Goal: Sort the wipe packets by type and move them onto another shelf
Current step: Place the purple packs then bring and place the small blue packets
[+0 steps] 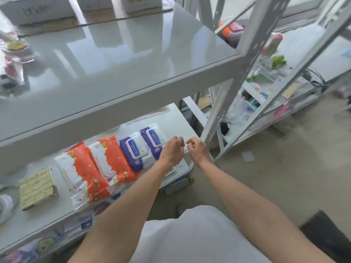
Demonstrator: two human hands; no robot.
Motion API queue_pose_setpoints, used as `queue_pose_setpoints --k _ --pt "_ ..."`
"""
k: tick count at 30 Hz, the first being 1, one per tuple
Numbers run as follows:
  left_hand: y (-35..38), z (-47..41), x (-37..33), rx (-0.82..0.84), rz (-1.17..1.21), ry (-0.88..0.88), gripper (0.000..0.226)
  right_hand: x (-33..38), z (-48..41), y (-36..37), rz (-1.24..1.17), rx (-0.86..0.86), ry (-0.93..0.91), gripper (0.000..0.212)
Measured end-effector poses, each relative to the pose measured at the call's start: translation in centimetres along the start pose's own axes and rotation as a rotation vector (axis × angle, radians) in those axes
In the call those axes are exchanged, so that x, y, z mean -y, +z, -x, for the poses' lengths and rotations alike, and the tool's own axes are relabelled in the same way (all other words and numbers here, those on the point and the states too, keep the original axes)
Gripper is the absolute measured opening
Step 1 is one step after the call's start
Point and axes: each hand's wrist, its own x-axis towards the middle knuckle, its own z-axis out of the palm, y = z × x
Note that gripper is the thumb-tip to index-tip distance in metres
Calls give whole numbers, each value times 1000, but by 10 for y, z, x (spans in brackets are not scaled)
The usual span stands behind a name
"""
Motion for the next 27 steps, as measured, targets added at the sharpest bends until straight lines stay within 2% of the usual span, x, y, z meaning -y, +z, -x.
queue_pose_setpoints --k 3,7,9,13,16,20,27 --pt "20 -1 -22 106 -8 114 18 -42 36 -31 5 -81 151 20" --pt "52 5 -65 292 -12 225 16 -100 87 -72 59 -310 404 21" --pt "71 10 -94 379 -34 275 22 -126 111 -98 90 -441 502 23" --pt "111 17 -159 554 -96 422 26 -165 149 -151 112 -557 659 26" --pt "141 19 -210 617 -161 509 29 -193 170 -190 108 -602 772 28" --pt "189 15 -269 645 -217 577 45 -245 181 -234 96 -603 908 31" --pt "275 -19 -390 795 -375 644 52 -335 173 -323 2 -581 1028 33"
